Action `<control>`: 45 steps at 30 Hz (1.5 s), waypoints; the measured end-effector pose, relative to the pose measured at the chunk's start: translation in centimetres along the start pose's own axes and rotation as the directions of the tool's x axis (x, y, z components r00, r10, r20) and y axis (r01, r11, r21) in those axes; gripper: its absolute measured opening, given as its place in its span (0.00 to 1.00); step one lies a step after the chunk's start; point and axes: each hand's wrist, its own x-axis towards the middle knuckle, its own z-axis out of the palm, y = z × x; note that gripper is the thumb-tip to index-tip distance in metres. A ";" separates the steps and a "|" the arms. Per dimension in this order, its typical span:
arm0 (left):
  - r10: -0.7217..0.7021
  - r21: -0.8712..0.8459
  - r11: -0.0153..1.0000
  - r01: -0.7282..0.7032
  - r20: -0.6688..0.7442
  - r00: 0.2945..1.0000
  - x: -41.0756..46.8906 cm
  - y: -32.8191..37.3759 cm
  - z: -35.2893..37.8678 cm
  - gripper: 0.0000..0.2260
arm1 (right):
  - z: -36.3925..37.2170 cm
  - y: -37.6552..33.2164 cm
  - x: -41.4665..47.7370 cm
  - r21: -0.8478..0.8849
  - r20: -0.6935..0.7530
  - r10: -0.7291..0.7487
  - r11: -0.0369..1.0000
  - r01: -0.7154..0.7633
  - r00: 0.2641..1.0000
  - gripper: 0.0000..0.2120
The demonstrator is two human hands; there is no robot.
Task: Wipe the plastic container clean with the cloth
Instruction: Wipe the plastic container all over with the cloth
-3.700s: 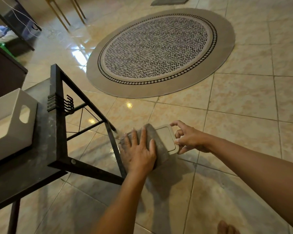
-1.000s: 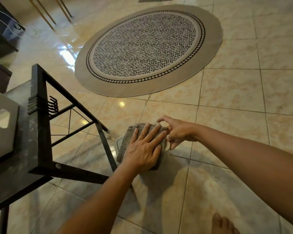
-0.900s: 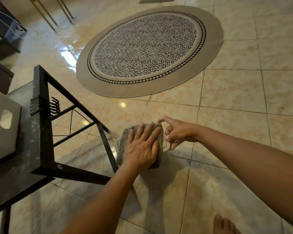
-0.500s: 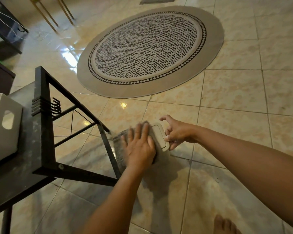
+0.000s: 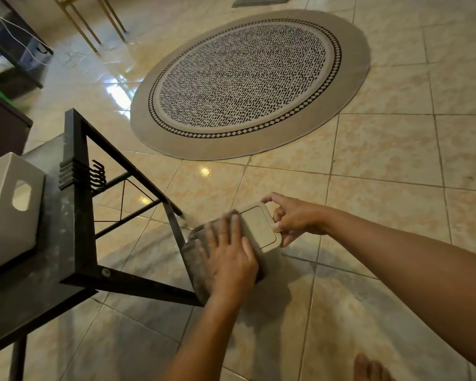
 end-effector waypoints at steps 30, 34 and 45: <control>0.057 -0.041 0.998 -0.053 0.113 0.992 0.2 3.4 -0.3 0.30 | -0.5 -0.9 1.0 -0.088 -0.103 -0.048 0.995 0.039 0.993 0.17; 0.047 0.000 0.999 -0.047 0.070 0.996 0.3 1.6 0.1 0.29 | -0.1 -0.9 0.9 -0.096 -0.069 -0.041 0.995 0.034 0.997 0.22; 0.186 0.047 0.981 -0.189 0.066 0.980 -0.2 -0.7 -0.5 0.27 | -0.7 0.2 0.7 0.005 0.031 -0.040 0.999 0.040 0.999 0.29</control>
